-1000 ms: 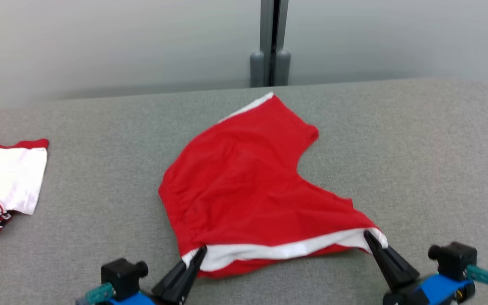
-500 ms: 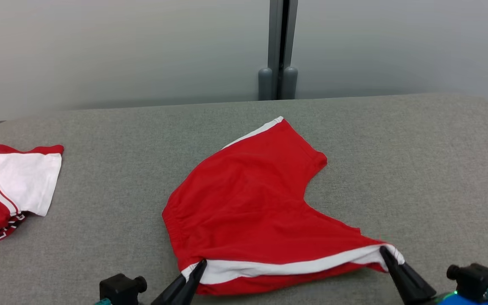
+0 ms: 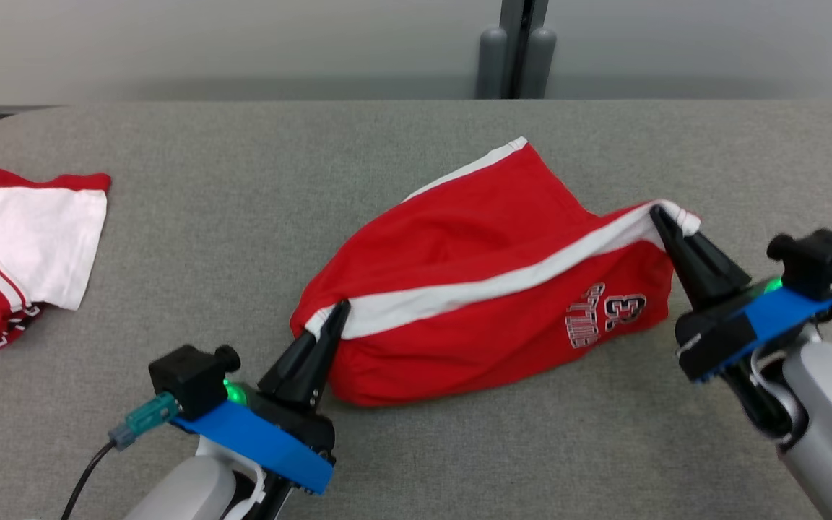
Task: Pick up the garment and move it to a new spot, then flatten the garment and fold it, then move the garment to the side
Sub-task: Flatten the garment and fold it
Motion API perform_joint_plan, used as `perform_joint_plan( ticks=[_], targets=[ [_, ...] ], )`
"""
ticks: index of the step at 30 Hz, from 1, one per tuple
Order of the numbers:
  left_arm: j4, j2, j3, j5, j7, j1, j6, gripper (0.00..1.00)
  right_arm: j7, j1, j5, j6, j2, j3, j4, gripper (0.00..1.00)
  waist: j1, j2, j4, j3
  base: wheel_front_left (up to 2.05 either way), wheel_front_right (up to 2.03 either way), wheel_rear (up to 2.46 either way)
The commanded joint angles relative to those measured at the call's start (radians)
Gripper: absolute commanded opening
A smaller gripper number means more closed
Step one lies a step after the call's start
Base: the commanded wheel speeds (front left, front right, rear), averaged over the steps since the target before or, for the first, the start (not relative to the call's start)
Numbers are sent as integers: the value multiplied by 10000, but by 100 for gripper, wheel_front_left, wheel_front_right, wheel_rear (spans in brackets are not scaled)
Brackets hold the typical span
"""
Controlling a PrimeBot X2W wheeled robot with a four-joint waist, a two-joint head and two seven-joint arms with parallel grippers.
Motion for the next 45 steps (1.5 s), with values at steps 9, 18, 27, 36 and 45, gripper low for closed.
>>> perform_joint_plan(
  ticks=[9, 18, 27, 36, 45],
  targets=[
    [530, -814, 792, 308, -49, -1622, -6, 0, 463, -4214, -137, 2, 259, 1217, 2459, 0, -2, -1, 996, 2117, 0, 0, 0],
    [1062, -1304, 1072, 546, -49, -2279, -7, 0, 429, -6219, -217, 2, 994, 1949, 5179, 0, -2, -1, 1221, 2803, 0, 0, 0],
    [1685, -1637, 1244, 798, -50, -2391, -7, 100, 95, -6868, -195, 2, 1545, 2394, 6851, 100, -2, -1, 1167, 2803, 0, 0, 0],
    [1518, -1610, 2014, 2252, -49, -1389, -7, 100, -174, -6224, 324, 1, 1140, 2940, 7410, 100, -2, -1, 1080, 2134, 0, 0, 0],
    [516, -1386, 3406, 3270, -49, -104, 7, 100, -193, -5384, 1038, 2, 781, 3329, 7597, 100, -2, -1, 1234, 1641, 0, 0, 0]
  ],
)
